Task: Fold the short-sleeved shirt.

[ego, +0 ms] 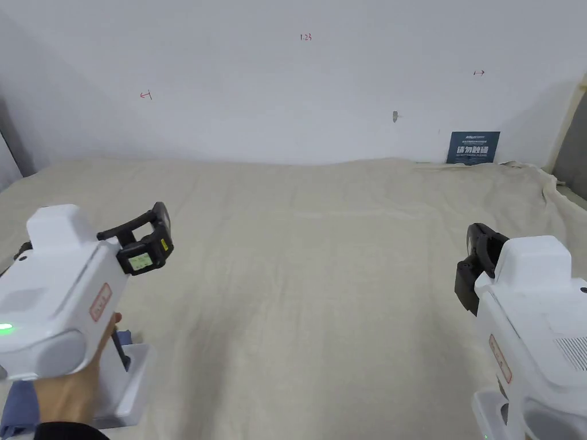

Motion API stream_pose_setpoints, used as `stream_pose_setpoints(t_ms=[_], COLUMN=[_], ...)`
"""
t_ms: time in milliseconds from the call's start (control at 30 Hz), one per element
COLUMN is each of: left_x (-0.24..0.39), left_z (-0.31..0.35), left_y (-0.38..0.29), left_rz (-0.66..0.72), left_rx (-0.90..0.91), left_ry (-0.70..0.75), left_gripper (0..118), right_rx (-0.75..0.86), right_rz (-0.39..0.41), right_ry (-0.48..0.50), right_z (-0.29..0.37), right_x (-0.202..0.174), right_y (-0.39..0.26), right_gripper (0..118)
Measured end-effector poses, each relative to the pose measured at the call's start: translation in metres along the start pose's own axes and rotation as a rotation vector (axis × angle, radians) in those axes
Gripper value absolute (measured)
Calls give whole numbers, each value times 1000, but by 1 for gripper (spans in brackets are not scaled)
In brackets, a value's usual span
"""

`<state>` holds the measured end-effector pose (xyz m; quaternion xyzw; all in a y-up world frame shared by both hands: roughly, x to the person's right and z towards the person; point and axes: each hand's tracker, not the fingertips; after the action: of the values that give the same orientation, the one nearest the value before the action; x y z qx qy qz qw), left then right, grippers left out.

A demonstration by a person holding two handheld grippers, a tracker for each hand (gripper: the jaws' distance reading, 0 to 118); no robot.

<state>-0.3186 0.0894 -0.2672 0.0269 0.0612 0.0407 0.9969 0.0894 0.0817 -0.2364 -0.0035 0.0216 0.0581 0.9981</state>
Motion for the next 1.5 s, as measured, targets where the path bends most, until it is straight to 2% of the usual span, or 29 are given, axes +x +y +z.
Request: stream_pose_setpoints(t_ms=[133, 200, 300, 333, 433, 1500], left_x=[21, 28, 41, 44, 51, 71], left_z=[4, 6, 10, 10, 13, 6], left_y=[-17, -23, -31, -33, -38, -51], left_rz=[-37, -35, -48, -50, -38, -84], left_rx=[46, 49, 54, 47, 38, -12], left_ry=[-3, -18, -36, -43, -78, -124], left_gripper=[75, 62, 23, 14, 0, 0], right_rx=[14, 17, 23, 24, 23, 16], right_rz=[-2, -5, -13, -15, -17, -29], right_ry=[-14, -23, -35, -38, -47, -61], right_z=[7, 10, 12, 13, 13, 8], right_x=[5, 6, 7, 8, 8, 8], right_y=[0, -1, -2, -2, -3, -6], right_gripper=[0, 0, 0, 0, 0, 0])
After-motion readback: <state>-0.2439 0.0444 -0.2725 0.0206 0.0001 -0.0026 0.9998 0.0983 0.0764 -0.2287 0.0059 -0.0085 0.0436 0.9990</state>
